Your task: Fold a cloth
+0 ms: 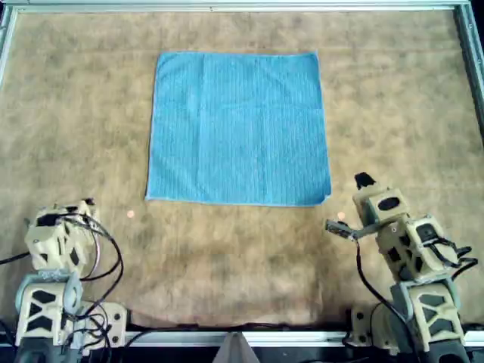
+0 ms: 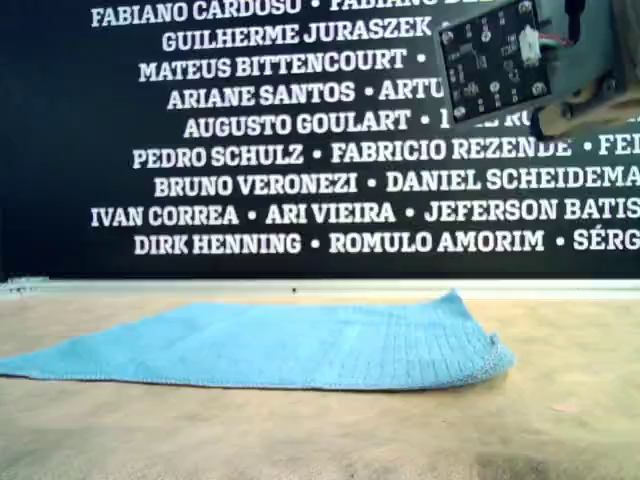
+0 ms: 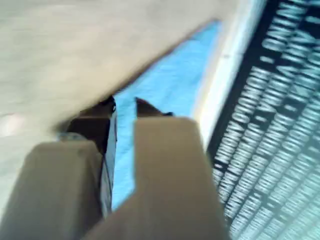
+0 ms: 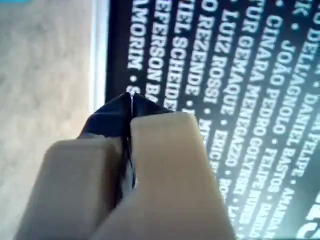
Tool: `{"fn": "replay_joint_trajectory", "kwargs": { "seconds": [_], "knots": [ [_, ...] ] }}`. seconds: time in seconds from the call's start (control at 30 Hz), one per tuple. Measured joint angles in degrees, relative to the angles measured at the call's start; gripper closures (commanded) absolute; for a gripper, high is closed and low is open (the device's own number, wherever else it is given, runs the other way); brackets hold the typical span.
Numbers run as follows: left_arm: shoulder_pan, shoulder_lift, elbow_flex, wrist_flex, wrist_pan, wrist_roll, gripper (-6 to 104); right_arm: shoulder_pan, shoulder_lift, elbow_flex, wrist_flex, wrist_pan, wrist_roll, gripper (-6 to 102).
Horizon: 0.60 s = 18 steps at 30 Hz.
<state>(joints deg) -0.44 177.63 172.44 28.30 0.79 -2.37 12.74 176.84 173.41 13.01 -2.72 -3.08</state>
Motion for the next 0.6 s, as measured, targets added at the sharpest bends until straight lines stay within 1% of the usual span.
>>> {"fn": "replay_joint_trajectory", "kwargs": {
  "seconds": [0.1,0.13,0.17,0.2,0.23,0.27,0.33,0.47,0.5,0.6],
  "knots": [
    [-4.75,0.0,0.0,-0.79,4.22,0.0,67,2.46,0.0,0.0,0.0,-2.29,0.0,79],
    [-6.77,0.0,0.0,-0.79,5.71,-0.09,66,2.55,0.0,0.0,0.44,-3.69,0.0,76],
    [-8.96,0.0,0.0,-0.79,6.94,-0.09,66,2.55,-0.35,0.0,0.53,-3.34,0.0,74],
    [-10.99,0.0,0.0,-0.79,8.0,0.09,65,2.02,-0.88,0.0,1.49,-3.6,0.0,72],
    [-12.83,0.0,0.0,-1.14,8.44,0.09,65,1.85,-1.41,0.0,2.37,-3.78,0.0,70],
    [-13.97,0.0,0.0,-1.32,8.79,0.09,65,2.02,-1.67,0.0,2.99,-3.96,0.0,69],
    [-15.21,0.0,0.0,-1.41,9.14,0.09,65,2.64,-1.58,0.0,3.25,-4.13,0.0,68],
    [-15.82,-0.09,0.0,-1.41,9.49,0.26,65,2.46,-0.44,0.0,3.87,-4.39,-0.09,68],
    [-16.08,-0.18,0.0,-1.41,9.84,0.62,65,2.55,-0.26,0.0,3.87,-4.39,0.18,68],
    [-16.17,-0.26,-0.7,-1.41,9.4,2.2,65,2.64,-0.26,-0.26,4.13,-4.39,0.26,67]
  ]
}}
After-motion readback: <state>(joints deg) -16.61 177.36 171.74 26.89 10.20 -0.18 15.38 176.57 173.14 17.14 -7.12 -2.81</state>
